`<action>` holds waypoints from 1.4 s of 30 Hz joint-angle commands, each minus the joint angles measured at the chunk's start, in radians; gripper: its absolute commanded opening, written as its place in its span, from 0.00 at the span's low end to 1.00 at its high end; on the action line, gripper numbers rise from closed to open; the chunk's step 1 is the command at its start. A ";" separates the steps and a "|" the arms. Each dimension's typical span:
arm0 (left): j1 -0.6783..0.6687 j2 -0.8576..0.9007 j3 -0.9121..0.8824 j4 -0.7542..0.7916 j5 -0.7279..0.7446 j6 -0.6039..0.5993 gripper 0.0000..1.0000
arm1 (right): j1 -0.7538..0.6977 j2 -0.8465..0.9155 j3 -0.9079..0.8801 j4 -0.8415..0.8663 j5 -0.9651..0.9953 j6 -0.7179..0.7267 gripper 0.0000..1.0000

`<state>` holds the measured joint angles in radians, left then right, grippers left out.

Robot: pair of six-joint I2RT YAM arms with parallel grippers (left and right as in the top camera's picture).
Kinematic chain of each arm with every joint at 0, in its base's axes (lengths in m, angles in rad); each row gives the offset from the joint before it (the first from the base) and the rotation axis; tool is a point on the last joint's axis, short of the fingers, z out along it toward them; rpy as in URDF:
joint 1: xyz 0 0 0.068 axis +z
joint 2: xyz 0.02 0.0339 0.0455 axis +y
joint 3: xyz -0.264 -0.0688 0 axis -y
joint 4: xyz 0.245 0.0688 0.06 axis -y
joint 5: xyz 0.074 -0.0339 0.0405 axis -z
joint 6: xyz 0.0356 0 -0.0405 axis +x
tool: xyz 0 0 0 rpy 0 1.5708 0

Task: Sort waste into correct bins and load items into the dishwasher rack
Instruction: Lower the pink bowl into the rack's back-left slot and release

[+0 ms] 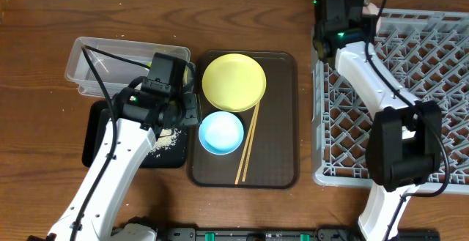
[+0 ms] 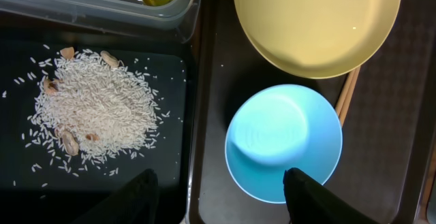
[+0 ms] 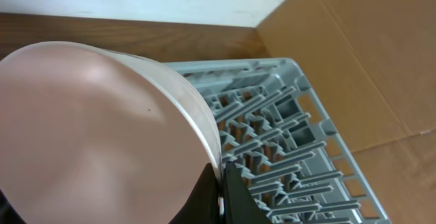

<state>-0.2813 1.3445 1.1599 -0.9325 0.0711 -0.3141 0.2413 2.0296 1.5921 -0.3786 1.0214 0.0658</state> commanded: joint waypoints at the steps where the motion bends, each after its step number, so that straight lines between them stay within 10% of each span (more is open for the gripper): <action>1: 0.004 0.000 0.002 -0.008 -0.012 -0.001 0.62 | 0.022 0.022 -0.002 -0.003 0.021 0.028 0.01; 16: 0.004 0.000 0.002 -0.009 -0.012 -0.001 0.62 | 0.032 0.027 -0.003 0.085 0.254 -0.063 0.01; 42: 0.004 0.000 0.002 -0.009 -0.012 -0.001 0.62 | 0.106 0.029 -0.068 -0.052 0.107 0.004 0.00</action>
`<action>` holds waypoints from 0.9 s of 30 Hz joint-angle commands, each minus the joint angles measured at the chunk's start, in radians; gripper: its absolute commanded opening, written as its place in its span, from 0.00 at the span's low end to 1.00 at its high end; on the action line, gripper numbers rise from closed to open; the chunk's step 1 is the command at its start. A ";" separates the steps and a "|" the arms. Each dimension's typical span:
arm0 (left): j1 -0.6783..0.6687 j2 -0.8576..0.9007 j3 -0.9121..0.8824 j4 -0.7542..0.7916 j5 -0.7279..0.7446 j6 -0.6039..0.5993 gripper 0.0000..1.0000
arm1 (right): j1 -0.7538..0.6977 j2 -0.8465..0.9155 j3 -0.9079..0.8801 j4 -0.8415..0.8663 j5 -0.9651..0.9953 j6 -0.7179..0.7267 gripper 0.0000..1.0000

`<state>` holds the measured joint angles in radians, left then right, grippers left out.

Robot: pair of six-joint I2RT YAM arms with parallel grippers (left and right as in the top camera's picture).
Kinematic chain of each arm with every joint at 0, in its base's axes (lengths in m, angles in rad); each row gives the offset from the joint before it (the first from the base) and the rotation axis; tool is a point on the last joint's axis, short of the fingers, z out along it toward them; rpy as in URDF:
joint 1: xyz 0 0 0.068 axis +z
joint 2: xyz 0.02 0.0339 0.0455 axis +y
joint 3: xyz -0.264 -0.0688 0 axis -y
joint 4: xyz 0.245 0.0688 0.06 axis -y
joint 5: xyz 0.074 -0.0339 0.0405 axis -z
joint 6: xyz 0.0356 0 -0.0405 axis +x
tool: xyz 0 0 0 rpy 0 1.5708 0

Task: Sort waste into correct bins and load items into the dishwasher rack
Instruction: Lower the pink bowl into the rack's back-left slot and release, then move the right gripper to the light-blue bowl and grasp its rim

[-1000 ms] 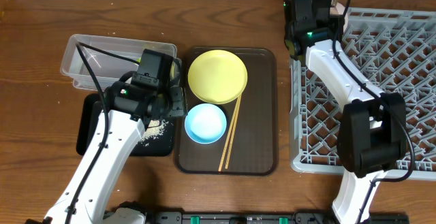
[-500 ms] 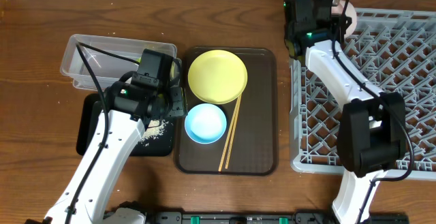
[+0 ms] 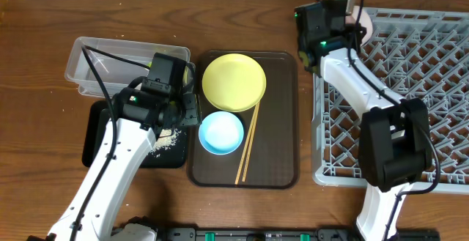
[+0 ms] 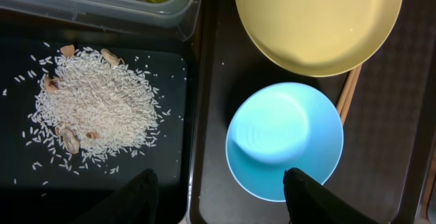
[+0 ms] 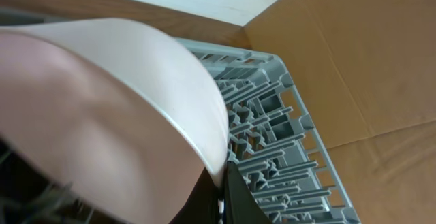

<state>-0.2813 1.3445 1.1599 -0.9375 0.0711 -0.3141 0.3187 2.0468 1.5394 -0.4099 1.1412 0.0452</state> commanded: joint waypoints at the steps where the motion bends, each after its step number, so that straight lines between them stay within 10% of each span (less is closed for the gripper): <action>1: 0.004 0.000 0.002 -0.004 -0.012 -0.001 0.62 | 0.033 0.012 -0.015 -0.038 -0.013 0.038 0.01; 13: 0.004 0.000 0.002 -0.004 -0.012 -0.001 0.62 | 0.047 -0.070 -0.014 -0.352 -0.286 0.327 0.12; 27: 0.014 0.000 0.002 -0.058 -0.103 -0.004 0.62 | 0.048 -0.380 -0.014 -0.420 -0.813 0.240 0.64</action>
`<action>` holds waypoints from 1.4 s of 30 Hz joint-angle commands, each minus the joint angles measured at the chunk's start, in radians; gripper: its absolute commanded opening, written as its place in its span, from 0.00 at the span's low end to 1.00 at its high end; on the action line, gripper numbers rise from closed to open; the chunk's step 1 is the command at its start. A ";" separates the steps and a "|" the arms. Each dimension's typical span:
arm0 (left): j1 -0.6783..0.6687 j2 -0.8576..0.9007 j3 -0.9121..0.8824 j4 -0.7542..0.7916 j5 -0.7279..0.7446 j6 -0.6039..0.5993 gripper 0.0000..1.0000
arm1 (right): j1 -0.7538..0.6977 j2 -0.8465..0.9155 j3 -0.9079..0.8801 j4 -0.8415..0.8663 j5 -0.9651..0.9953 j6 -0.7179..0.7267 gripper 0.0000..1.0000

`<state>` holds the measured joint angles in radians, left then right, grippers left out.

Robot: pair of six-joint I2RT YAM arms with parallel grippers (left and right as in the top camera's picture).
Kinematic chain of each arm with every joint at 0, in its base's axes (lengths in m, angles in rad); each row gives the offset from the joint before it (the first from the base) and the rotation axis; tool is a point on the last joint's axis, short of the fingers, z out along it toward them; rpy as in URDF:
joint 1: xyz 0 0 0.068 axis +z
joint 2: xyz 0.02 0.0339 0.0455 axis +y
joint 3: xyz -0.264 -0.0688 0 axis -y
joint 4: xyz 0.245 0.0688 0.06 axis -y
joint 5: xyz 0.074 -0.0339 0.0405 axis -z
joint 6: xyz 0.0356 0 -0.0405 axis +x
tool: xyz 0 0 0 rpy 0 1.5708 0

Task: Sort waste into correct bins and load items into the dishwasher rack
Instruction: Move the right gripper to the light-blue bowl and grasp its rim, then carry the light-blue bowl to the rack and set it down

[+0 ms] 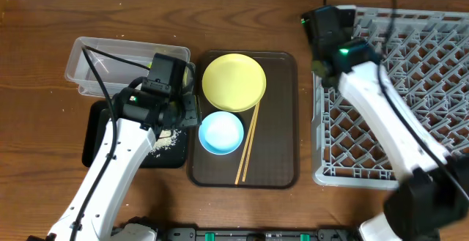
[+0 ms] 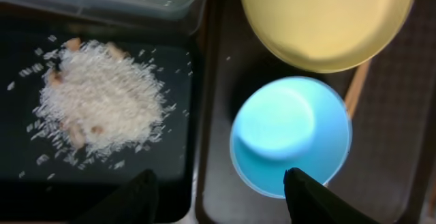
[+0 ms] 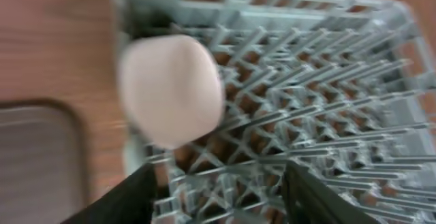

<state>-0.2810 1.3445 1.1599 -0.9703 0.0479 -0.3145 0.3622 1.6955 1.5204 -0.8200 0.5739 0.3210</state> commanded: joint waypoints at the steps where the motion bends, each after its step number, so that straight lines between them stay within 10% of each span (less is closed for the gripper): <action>1: 0.021 0.000 0.002 -0.041 -0.101 -0.012 0.67 | 0.006 -0.035 0.005 -0.013 -0.333 -0.056 0.66; 7: 0.137 0.000 0.002 -0.117 -0.142 -0.118 0.70 | 0.027 -0.014 0.003 -0.053 -0.750 -0.128 0.69; 23: 0.272 0.000 0.002 -0.136 -0.135 -0.140 0.78 | 0.303 0.253 0.002 -0.138 -0.789 -0.059 0.66; 36: 0.271 0.000 0.002 -0.136 -0.135 -0.140 0.79 | 0.351 0.382 0.003 -0.100 -0.781 -0.018 0.01; 42: 0.271 0.000 0.002 -0.136 -0.135 -0.140 0.78 | 0.317 0.354 0.032 -0.102 -0.779 -0.019 0.01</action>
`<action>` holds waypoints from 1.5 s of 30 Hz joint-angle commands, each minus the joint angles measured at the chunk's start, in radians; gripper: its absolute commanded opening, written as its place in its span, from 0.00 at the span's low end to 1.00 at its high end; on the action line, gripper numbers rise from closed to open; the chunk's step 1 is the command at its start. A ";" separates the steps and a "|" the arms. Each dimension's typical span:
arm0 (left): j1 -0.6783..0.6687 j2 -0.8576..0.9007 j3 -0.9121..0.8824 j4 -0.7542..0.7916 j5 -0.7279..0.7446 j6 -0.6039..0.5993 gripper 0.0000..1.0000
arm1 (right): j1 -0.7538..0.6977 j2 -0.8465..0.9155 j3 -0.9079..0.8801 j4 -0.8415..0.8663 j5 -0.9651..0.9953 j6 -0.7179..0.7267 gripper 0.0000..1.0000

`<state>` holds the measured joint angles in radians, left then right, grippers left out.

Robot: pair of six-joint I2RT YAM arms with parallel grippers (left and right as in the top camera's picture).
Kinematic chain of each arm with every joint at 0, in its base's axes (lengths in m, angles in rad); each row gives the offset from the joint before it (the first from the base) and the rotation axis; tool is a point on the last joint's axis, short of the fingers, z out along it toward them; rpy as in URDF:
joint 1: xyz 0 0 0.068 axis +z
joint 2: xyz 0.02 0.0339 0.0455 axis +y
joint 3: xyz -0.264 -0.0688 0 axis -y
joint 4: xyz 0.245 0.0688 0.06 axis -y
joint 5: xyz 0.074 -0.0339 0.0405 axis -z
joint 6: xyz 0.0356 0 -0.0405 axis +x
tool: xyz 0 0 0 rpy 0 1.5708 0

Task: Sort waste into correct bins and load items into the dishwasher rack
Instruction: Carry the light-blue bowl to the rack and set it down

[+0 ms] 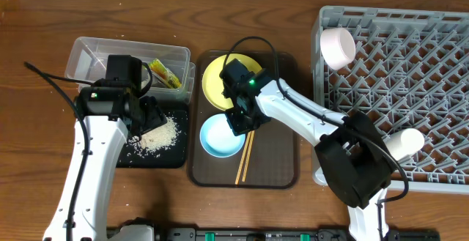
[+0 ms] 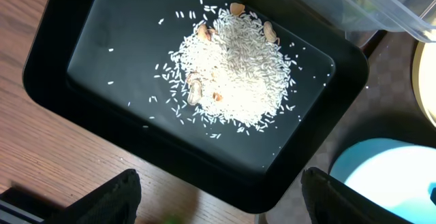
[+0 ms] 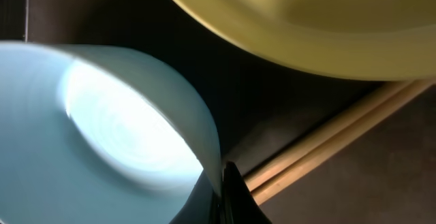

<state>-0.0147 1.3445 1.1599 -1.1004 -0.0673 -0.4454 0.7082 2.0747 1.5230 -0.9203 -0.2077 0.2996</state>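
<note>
My right gripper (image 1: 238,120) (image 3: 221,173) is shut on the right rim of the blue bowl (image 1: 218,138) (image 3: 102,129), which is on the brown tray (image 1: 282,160). Beside the bowl lie two wooden chopsticks (image 1: 245,160) (image 3: 327,152), and behind it sits the yellow plate (image 1: 216,80) (image 3: 327,20). My left gripper (image 1: 146,116) (image 2: 225,200) hangs open over the near edge of the black tray (image 1: 124,157) (image 2: 116,60), which holds a heap of rice (image 1: 157,135) (image 2: 235,71). A pink cup (image 1: 338,47) rests in the far left corner of the grey dishwasher rack (image 1: 410,87).
A clear plastic bin (image 1: 88,58) with a yellow wrapper (image 1: 165,74) stands behind the black tray. A second pale cup (image 1: 405,140) lies in the rack near my right arm's base. The bowl's edge (image 2: 388,176) shows in the left wrist view.
My right gripper was open over the rack with the pink cup set down there; now it is shut on the blue bowl's rim. My left gripper has moved left, from the bowl to the black tray.
My right gripper held the pink cup at the rack's far left corner, and still held it a moment later. Then it was open and the cup stood in the rack. Now it grips the blue bowl. My left gripper stayed open beside the bowl, then shifted over the rice tray.
</note>
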 commanded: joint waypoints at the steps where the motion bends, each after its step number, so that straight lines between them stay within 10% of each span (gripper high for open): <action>1: 0.005 0.000 0.002 -0.006 -0.020 -0.009 0.79 | -0.043 -0.041 0.040 -0.006 0.010 0.002 0.01; 13: 0.005 0.000 0.002 -0.002 -0.020 -0.009 0.78 | -0.307 -0.386 0.085 0.029 0.479 -0.005 0.01; 18: 0.005 0.000 0.002 -0.002 -0.020 -0.009 0.79 | -0.434 -0.444 0.085 0.139 0.668 -0.218 0.01; 31: 0.005 0.000 0.002 0.004 -0.020 -0.009 0.78 | -0.652 -0.328 0.085 0.406 1.306 -0.448 0.01; 45: 0.005 0.000 0.002 0.006 -0.020 -0.009 0.79 | -0.694 -0.117 0.084 0.298 1.326 -0.310 0.01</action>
<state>-0.0147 1.3445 1.1599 -1.0927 -0.0677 -0.4454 0.0177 1.9385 1.6062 -0.6060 1.0752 -0.0849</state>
